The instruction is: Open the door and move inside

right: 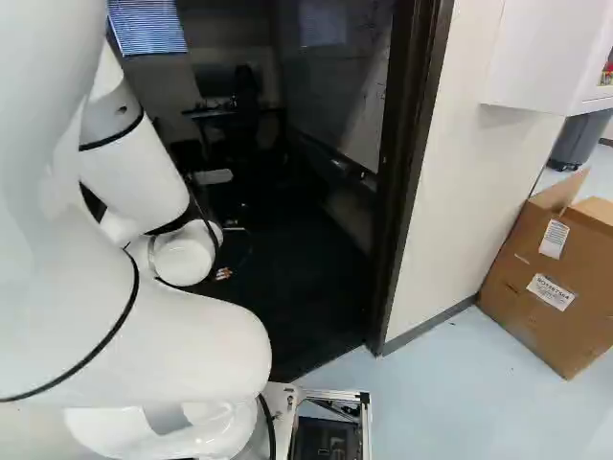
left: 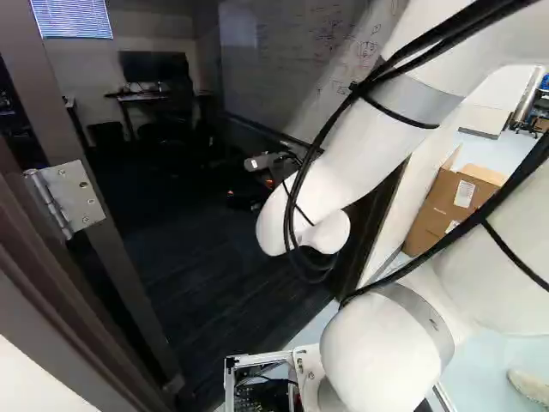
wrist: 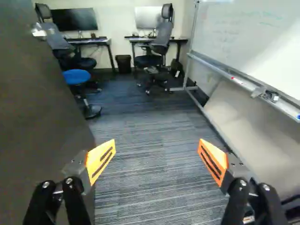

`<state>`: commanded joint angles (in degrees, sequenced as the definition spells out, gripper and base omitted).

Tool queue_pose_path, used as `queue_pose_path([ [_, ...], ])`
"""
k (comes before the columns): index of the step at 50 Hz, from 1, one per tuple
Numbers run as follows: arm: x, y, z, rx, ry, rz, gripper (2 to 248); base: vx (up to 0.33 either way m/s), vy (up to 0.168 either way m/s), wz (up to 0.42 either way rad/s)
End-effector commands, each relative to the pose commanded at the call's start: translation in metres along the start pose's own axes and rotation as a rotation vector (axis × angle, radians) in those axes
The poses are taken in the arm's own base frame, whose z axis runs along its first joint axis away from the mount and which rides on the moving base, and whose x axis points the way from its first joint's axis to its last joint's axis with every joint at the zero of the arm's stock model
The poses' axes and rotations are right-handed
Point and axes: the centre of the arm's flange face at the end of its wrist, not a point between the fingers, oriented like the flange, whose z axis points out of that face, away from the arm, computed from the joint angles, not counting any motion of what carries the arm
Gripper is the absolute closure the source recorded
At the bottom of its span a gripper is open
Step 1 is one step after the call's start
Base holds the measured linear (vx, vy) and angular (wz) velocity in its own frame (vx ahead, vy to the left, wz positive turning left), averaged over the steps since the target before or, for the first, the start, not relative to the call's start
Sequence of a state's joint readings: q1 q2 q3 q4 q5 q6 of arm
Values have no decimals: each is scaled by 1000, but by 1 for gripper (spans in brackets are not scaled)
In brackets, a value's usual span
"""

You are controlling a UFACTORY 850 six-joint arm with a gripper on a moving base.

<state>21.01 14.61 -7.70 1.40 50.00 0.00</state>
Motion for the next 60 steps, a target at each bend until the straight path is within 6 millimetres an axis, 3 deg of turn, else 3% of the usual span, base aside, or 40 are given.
queue_pose_path([
  [29, -10, 59, -13, -193, -12, 57, 3, 0, 0, 0],
  [60, -18, 90, -26, -307, -19, 93, 3, 0, 0, 0],
])
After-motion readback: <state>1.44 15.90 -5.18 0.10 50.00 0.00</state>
